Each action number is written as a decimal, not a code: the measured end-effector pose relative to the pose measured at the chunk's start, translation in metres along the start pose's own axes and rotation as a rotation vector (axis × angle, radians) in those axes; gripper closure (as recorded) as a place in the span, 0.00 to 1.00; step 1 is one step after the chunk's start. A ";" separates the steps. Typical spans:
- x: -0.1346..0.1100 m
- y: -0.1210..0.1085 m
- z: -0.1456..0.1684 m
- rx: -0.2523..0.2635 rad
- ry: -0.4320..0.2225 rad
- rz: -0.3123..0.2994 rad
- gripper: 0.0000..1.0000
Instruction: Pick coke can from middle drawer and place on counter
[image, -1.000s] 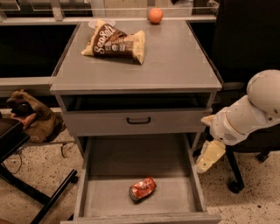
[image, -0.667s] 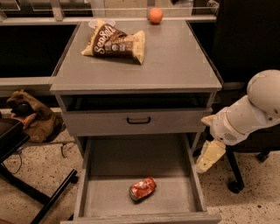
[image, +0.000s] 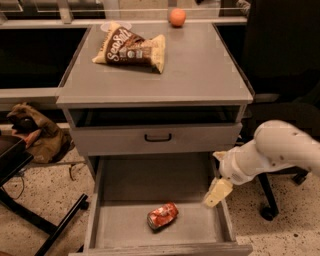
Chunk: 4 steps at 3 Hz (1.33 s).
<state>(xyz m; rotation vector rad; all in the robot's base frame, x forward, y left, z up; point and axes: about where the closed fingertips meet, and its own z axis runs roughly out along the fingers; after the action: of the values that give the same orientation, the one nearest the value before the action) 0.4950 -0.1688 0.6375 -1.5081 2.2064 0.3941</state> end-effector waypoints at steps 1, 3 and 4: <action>0.005 -0.002 0.070 -0.012 -0.040 -0.010 0.00; 0.013 0.000 0.113 -0.036 -0.034 -0.018 0.00; 0.020 0.008 0.134 -0.061 -0.044 -0.010 0.00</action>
Offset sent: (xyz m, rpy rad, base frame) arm 0.0233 0.0530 -0.1473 0.0292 0.0243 0.0515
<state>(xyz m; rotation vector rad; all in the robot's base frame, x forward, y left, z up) 0.5075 -0.1198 0.5120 -1.5269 2.1696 0.4906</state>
